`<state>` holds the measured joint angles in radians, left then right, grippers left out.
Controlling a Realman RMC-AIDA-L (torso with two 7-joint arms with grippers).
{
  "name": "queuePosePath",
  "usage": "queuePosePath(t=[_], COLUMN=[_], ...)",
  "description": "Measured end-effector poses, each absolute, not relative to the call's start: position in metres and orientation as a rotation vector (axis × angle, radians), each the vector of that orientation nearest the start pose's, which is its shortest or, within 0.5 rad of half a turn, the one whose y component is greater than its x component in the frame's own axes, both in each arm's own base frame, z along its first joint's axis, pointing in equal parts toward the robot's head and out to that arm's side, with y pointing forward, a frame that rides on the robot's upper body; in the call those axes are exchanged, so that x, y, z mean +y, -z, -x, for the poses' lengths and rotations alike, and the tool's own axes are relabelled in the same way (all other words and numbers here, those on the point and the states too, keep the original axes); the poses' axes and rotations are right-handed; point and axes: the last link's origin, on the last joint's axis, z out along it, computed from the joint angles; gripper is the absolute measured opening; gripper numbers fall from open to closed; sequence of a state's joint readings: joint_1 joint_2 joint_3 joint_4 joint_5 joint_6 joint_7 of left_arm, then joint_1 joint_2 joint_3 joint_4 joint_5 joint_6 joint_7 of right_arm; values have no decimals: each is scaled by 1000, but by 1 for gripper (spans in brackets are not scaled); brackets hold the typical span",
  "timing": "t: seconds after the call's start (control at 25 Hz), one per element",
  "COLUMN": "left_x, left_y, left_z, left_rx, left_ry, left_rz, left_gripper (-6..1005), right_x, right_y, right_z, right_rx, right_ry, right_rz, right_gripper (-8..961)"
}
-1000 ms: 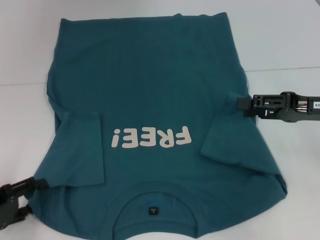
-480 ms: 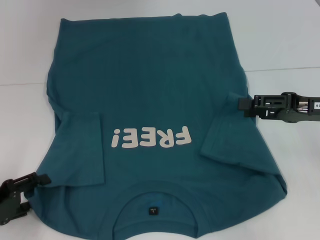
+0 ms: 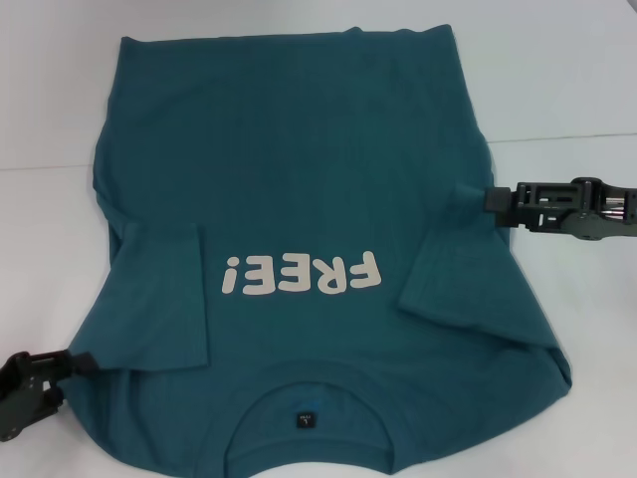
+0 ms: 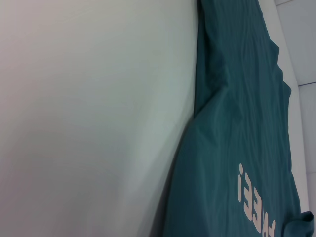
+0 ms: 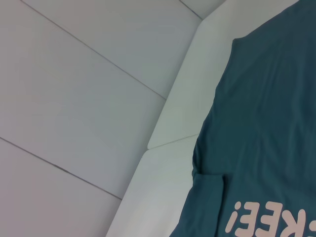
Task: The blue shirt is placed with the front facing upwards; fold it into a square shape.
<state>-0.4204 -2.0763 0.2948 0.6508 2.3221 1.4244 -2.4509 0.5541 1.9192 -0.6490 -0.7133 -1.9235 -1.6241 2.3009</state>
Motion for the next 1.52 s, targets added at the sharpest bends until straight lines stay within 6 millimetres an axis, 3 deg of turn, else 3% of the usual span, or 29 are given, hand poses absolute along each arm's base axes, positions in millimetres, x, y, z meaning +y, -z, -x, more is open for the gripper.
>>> queuePosePath(t=[0.56, 0.8, 0.96, 1.28, 1.52], left_x=[291, 292, 294, 294, 296], left_y=[-25, -26, -26, -27, -24], left_z=[360, 346, 345, 346, 347], left_rx=[2554, 2397, 2394, 2409, 2426], left_ry=[-914, -976, -985, -997, -1002], left_rz=[-2075, -2135, -2136, -2122, -2109], left_gripper=[91, 42, 42, 42, 42], right_x=[356, 354, 351, 329, 309], right_y=[-83, -84, -86, -104, -109], right_z=[-266, -269, -275, -305, -332], right_rx=[1670, 1672, 1665, 1691, 1803], right_ry=[-885, -882, -850, -647, -541], right_rz=[2341, 2333, 2334, 2350, 2254], right_gripper=[627, 627, 627, 627, 626])
